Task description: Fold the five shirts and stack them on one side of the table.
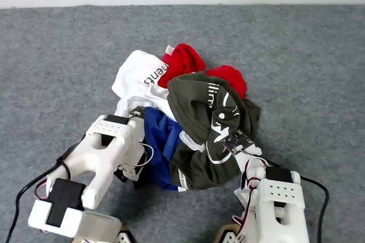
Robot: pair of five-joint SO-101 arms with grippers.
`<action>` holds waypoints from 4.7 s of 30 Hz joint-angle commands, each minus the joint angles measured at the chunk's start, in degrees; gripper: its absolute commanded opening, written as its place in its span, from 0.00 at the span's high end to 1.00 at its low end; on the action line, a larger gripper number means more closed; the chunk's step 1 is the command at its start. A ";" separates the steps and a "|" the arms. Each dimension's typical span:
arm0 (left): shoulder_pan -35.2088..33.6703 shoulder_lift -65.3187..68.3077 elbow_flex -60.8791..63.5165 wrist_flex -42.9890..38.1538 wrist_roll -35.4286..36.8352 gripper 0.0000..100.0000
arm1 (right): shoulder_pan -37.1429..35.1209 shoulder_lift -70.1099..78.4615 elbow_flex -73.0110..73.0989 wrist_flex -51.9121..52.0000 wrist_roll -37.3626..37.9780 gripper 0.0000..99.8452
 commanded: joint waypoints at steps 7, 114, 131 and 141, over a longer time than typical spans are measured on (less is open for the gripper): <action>-0.09 0.44 1.71 -3.52 -0.62 0.87 | -0.22 0.66 2.29 -3.74 0.62 0.78; -23.30 -0.18 -40.92 29.54 -0.62 0.87 | -0.13 0.66 -1.58 9.63 20.92 0.78; -30.51 -0.18 -66.77 29.54 -0.35 0.86 | -0.57 0.66 -15.12 12.26 21.80 0.78; -20.04 -13.10 -66.77 29.36 -0.53 0.86 | 3.03 0.66 -42.02 20.62 19.25 0.78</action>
